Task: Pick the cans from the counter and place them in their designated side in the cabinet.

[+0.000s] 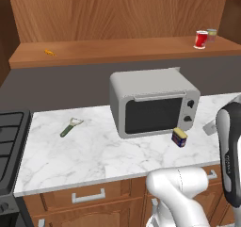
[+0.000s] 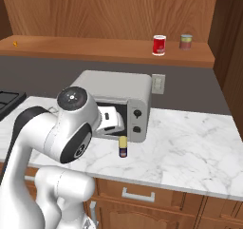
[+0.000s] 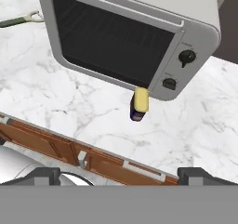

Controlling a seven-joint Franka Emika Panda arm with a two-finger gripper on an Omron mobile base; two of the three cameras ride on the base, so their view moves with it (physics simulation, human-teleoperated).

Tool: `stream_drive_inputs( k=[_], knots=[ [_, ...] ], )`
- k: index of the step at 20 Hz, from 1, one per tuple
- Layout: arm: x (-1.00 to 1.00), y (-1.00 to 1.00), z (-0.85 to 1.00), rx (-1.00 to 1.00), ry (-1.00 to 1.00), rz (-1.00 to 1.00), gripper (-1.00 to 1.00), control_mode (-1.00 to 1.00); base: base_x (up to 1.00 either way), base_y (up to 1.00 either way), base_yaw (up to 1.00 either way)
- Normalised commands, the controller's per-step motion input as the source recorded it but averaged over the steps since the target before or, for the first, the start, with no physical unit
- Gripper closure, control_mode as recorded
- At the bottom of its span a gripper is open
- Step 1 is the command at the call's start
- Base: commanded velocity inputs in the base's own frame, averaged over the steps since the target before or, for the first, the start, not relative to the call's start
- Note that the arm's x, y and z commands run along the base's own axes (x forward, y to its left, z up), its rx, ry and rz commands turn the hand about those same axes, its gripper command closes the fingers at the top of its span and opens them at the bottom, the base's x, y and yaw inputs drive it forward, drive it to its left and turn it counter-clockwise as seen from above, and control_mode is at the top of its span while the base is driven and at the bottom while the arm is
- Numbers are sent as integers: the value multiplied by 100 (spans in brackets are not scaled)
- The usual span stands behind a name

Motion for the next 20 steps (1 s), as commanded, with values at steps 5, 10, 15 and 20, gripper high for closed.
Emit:
stream_drive_inputs(
  k=[5, 10, 15, 20],
  knots=[
    [14, 0, -10, 0, 1, -2, -100, -100, 0, 0, 0],
    [16, 0, -12, 0, 4, -1, -100, -100, 0, 0, 0],
    [19, 0, -14, 0, 7, -1, -100, -100, 0, 0, 0],
    [15, 0, -16, 0, 5, -1, -100, -100, 0, 0, 0]
  ],
)
